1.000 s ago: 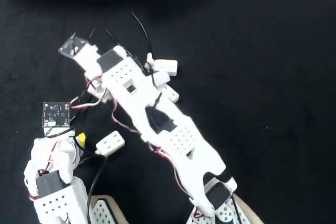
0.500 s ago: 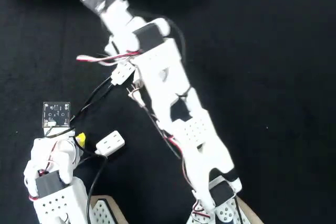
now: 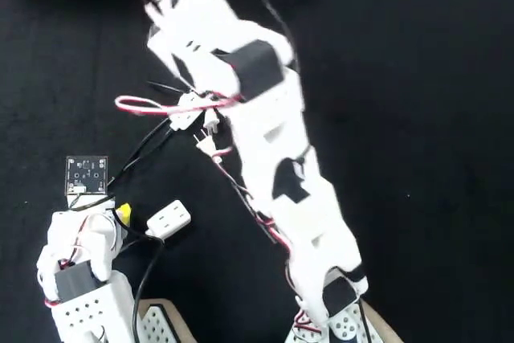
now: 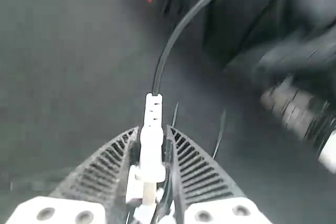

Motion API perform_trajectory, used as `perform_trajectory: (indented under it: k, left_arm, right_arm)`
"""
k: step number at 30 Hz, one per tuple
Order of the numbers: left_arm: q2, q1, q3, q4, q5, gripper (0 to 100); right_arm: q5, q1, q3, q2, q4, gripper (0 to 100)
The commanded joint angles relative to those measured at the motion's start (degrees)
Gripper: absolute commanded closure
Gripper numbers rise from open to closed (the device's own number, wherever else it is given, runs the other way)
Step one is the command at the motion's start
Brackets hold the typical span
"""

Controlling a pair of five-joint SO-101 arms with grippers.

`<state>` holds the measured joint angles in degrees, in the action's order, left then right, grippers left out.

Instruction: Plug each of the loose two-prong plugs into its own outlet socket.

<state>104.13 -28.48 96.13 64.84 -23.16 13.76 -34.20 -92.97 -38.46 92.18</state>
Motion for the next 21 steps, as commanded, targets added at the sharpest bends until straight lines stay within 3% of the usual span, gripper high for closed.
perform_trajectory:
  k: [1,14,21]
  left_arm:
    - [0.3,0.0,0.7,-0.8,-0.7,73]
    - [0.3,-0.2,0.7,-0.7,-0.7,73]
    - [0.3,-0.4,0.7,-0.4,-0.7,73]
  right_arm:
    - [-0.2,-1.9,-2.7,9.2,-3.6,98.6]
    - [0.2,-13.1,-1.3,30.2,9.1,98.6]
    - [0.3,-11.7,18.1,40.0,9.1,98.6]
